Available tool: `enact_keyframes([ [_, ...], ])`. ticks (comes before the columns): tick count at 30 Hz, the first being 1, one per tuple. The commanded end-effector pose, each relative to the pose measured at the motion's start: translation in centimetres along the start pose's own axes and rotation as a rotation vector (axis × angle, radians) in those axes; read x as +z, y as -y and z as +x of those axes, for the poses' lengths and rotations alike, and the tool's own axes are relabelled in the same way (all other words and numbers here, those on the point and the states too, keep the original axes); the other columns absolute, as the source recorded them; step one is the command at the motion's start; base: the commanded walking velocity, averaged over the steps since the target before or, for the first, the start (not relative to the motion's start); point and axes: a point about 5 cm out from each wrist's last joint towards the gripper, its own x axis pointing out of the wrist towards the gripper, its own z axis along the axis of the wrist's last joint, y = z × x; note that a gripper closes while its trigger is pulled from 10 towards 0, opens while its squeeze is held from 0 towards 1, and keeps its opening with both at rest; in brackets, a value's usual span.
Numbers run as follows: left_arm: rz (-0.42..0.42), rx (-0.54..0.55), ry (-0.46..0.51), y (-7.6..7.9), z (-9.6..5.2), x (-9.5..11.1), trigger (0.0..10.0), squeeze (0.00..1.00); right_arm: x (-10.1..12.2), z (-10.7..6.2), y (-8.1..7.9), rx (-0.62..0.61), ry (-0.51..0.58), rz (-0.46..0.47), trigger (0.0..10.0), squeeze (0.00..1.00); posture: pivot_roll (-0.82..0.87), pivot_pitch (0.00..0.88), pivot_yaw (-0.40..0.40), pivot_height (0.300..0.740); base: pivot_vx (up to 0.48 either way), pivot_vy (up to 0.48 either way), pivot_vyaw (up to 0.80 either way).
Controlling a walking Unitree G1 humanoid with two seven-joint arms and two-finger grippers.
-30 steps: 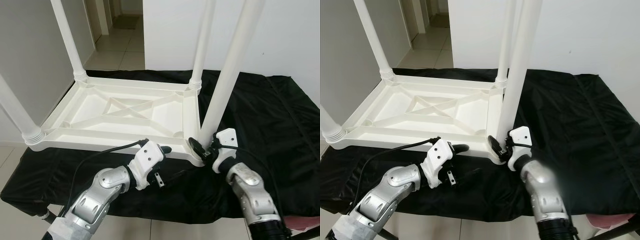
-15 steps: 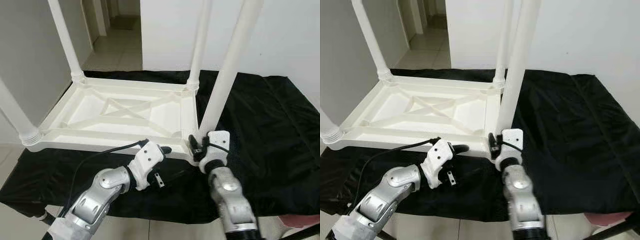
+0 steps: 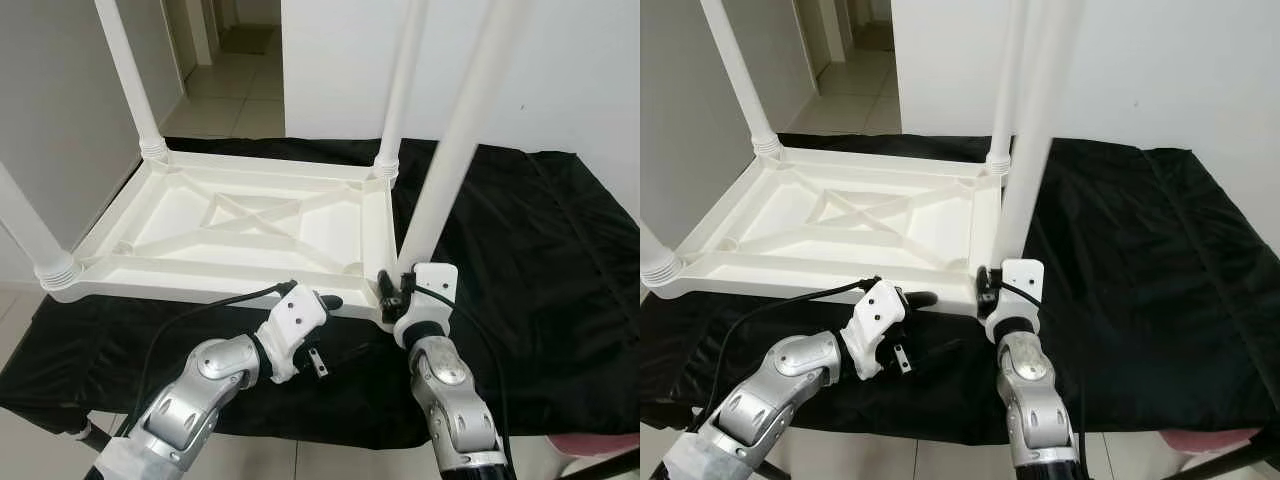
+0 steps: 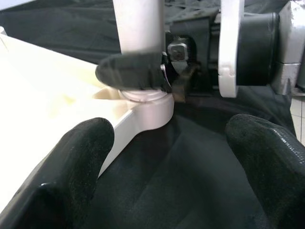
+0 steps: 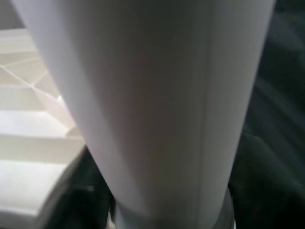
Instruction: Building children table
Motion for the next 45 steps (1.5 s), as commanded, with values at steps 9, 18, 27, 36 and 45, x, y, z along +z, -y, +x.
enact_keyframes([
  [9, 0.016, -0.032, -0.007, 0.4, -0.2, 0.0, 10.0, 0.0, -0.3, 0.1, 1.0, 0.134, -0.029, 0.038, 10.0, 0.0, -0.1, 0.051, 0.034, 0.74, 0.0, 0.0, 0.0],
  [18, 0.028, -0.021, -0.012, 0.1, -0.3, 0.0, 10.0, 0.0, 0.5, 0.9, 0.8, 0.339, 0.004, -0.03, 10.0, 0.0, -0.08, 0.047, 0.026, 0.74, 0.0, 0.0, 0.0],
  [27, 0.043, -0.016, -0.019, 0.1, -0.3, 0.0, 10.0, 0.0, 1.0, 1.3, 0.6, 0.436, 0.025, -0.066, 10.0, 0.0, -0.07, 0.039, 0.017, 0.74, 0.0, 0.0, 0.0],
  [36, 0.052, -0.006, -0.018, -0.3, -0.5, 0.2, 10.0, 0.0, 1.6, 1.8, 1.5, 0.501, 0.038, -0.142, 10.0, 0.0, -0.06, 0.039, 0.003, 0.74, 0.0, 0.0, 0.0],
  [45, 0.06, -0.011, -0.006, -0.2, 0.0, 0.5, 10.0, 0.0, 1.7, 1.9, 2.2, 0.615, 0.027, -0.205, 10.0, 0.0, -0.07, 0.028, 0.003, 0.74, 0.0, 0.0, 0.0],
])
